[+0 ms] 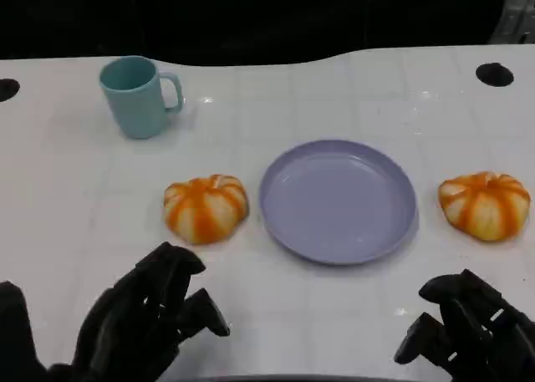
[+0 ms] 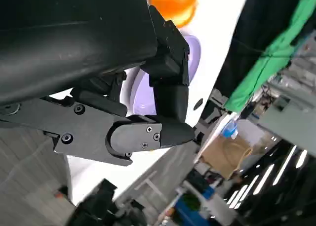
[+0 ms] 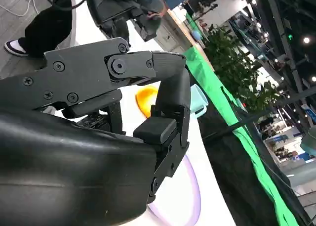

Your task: Grasp the bread from the table and place it into the plate.

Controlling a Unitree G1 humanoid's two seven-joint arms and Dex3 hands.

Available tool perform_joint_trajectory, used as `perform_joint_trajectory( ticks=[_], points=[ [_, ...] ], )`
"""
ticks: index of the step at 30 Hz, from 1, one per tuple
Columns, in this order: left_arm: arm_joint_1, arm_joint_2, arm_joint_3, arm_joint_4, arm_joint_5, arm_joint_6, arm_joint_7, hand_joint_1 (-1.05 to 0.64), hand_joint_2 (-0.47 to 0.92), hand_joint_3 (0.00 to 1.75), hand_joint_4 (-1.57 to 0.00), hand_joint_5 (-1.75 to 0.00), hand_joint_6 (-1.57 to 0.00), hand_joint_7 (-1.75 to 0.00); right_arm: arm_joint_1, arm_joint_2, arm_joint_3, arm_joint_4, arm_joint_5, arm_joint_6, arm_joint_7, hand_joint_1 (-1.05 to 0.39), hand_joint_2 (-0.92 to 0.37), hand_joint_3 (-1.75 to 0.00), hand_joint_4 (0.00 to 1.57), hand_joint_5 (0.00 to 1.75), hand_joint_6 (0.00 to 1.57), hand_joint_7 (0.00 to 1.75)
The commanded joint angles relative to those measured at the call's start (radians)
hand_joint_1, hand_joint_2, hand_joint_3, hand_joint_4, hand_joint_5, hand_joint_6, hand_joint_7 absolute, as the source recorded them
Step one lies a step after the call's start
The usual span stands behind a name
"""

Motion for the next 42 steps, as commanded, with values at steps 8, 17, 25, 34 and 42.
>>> perform_joint_trajectory(
  ticks=[8, 17, 25, 34, 42],
  points=[
    [-0.102, 0.132, -0.085, 0.147, 0.375, -0.567, -0.148, -0.63, 0.92, 0.13, -0.44, -0.77, -0.52, -0.19, -0.002, -0.003, -0.004, -0.017, 0.005, -0.011, -0.009, -0.55, -0.92, -0.22, 0.59, 1.52, 0.63, 1.05],
    [-0.217, 0.270, -0.114, 0.132, 0.680, -0.686, -0.054, -0.57, 0.91, 0.01, -0.23, -0.49, -0.40, -0.02, -0.003, -0.006, -0.001, -0.017, -0.006, -0.021, -0.010, -0.56, -0.92, -0.23, 0.59, 1.54, 0.64, 1.05],
    [-0.336, 0.386, -0.161, 0.156, 1.004, -0.762, 0.057, -0.56, 0.84, 0.00, -0.06, -0.42, -0.30, 0.00, -0.001, -0.003, 0.000, -0.020, -0.003, -0.017, -0.015, -0.55, -0.92, -0.23, 0.57, 1.56, 0.63, 1.05],
    [-0.450, 0.403, -0.297, 0.140, 1.346, -0.599, 0.103, -0.48, 0.75, 0.00, 0.00, -0.23, -0.22, -0.01, 0.006, -0.006, 0.002, -0.028, -0.002, -0.015, -0.018, -0.55, -0.92, -0.23, 0.56, 1.55, 0.63, 1.05],
    [-0.584, 0.359, -0.431, 0.311, 1.452, -0.483, 0.098, -0.35, 0.74, 0.00, -0.01, -0.16, -0.21, -0.01, 0.017, -0.003, 0.000, -0.036, 0.001, -0.017, -0.022, -0.55, -0.92, -0.23, 0.57, 1.53, 0.62, 1.04]
  ],
)
